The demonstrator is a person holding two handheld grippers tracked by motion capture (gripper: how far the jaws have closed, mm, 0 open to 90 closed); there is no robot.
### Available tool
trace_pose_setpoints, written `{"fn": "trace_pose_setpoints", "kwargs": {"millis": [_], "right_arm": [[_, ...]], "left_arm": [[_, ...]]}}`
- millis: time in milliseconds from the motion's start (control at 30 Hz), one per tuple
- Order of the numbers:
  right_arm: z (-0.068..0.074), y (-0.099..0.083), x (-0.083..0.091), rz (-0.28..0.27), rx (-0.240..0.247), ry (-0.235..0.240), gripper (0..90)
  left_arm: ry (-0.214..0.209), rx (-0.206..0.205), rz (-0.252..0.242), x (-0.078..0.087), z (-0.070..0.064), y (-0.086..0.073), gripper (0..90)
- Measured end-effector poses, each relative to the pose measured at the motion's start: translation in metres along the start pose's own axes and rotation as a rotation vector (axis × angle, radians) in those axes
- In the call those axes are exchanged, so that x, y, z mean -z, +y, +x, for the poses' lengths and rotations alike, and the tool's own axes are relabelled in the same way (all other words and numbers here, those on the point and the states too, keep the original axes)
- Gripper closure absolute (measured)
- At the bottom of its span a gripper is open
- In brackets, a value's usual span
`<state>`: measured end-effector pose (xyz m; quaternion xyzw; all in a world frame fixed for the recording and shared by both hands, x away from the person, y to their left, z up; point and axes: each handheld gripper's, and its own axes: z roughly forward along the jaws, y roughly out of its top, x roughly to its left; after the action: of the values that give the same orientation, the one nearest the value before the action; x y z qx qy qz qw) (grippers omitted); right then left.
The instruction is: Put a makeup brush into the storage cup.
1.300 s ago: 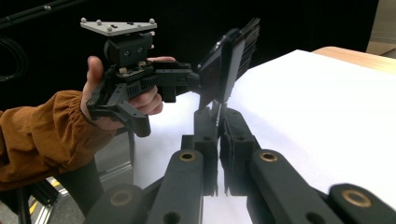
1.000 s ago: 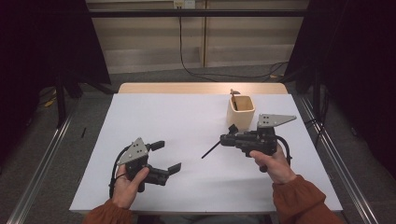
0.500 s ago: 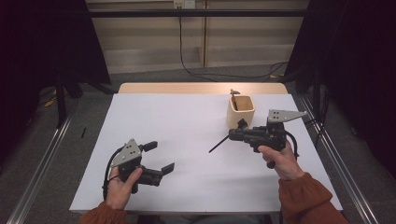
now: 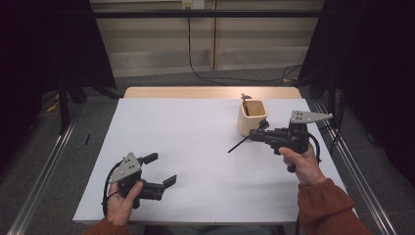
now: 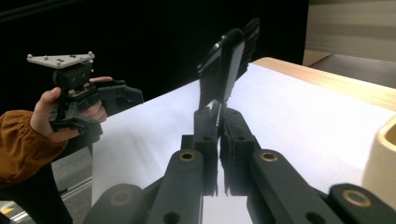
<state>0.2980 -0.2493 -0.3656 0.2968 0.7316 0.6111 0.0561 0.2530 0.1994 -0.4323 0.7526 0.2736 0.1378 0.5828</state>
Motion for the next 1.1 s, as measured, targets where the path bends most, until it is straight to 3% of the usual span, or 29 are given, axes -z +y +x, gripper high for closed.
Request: {"fn": "trace_pose_setpoints", "kwargs": {"millis": [167, 233, 500, 1100], "right_arm": [[-0.003, 0.0, 0.002, -0.006, -0.016, -0.009, 85.7], [-0.002, 0.002, 0.002, 0.0, -0.011, -0.015, 85.7], [-0.008, 0.011, 0.008, -0.007, -0.009, -0.051, 85.6], [-0.021, 0.036, 0.023, -0.009, 0.003, -0.121, 85.6]], "left_arm": [[0.005, 0.008, -0.002, 0.004, -0.001, -0.005, 1.6], [0.012, -0.012, 0.032, 0.004, -0.001, -0.009, 1.5], [0.017, 0.015, -0.007, 0.007, 0.001, -0.008, 1.6], [0.01, 0.02, 0.001, 0.007, 0.004, -0.009, 1.6]]}}
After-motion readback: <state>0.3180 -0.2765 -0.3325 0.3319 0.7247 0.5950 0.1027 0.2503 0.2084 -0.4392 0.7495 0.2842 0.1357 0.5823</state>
